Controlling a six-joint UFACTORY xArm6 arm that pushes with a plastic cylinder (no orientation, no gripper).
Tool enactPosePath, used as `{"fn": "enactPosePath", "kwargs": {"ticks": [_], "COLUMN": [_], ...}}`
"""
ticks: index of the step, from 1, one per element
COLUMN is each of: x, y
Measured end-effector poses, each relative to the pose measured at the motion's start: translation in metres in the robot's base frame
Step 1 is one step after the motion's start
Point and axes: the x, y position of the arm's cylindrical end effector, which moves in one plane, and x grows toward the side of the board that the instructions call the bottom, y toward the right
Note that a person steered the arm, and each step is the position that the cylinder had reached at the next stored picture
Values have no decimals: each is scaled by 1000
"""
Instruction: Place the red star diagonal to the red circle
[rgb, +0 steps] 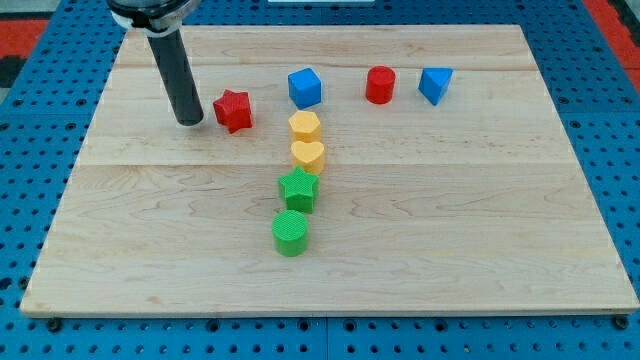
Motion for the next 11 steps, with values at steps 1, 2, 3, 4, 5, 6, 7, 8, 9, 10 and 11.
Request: {"fn": "enactPosePath", "kwargs": {"ticks": [1,2,3,4,5,6,7,8,9,10,11], "x": [-5,-11,-23,-37,-37,-32,-30,-14,-10,22,68], "y": [40,27,9,53,104,152,159,194,209,237,222]}}
